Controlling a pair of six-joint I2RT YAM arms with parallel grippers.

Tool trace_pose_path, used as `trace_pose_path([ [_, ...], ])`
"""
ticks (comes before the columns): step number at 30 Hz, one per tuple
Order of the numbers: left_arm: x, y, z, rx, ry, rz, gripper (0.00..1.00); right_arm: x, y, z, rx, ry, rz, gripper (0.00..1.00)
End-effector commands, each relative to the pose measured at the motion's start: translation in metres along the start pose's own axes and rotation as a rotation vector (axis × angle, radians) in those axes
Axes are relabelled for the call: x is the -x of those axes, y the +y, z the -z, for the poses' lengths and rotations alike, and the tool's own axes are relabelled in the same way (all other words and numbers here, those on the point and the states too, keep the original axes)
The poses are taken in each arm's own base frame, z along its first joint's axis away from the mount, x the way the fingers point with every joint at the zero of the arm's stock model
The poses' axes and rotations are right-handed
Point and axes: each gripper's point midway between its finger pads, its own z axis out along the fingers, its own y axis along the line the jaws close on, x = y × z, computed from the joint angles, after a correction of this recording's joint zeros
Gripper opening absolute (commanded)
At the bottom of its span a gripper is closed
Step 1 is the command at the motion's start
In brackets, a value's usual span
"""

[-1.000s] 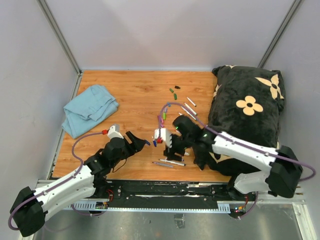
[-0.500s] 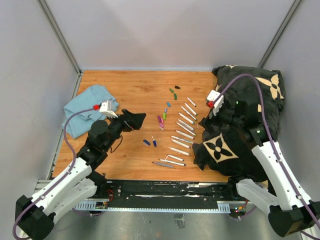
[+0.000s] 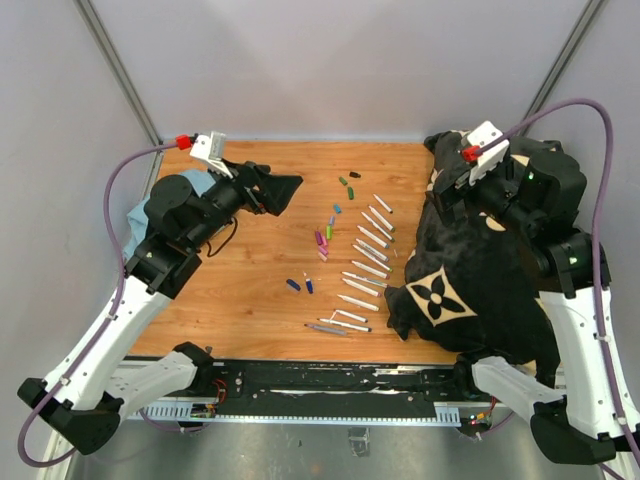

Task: Open the pen caps
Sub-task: Reset both arms

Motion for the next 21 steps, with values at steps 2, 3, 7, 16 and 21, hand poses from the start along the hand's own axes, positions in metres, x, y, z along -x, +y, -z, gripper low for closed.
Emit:
trace_pose_path([
  [2,0.013,-0.009,0.007,-0.015,0.046,-0.086,0.99,0.011,0.0,0.02,-0.015,0.01,-0.096,0.98],
  [3,0.017,-0.011,0.009,-0.018,0.044,-0.091,0.99,0.015,-0.003,0.023,-0.041,0.004,-0.122,0.98],
  [7,0.028,-0.017,0.017,-0.022,0.031,-0.104,0.99,0.024,-0.025,0.038,-0.187,-0.008,-0.217,0.98],
  [16,0.047,-0.024,0.031,-0.012,0.007,-0.125,0.99,0.041,-0.022,0.059,-0.183,-0.041,-0.232,0.98],
  [21,0.047,-0.025,0.037,-0.012,0.005,-0.126,0.99,0.039,-0.024,0.06,-0.194,-0.031,-0.211,0.98],
])
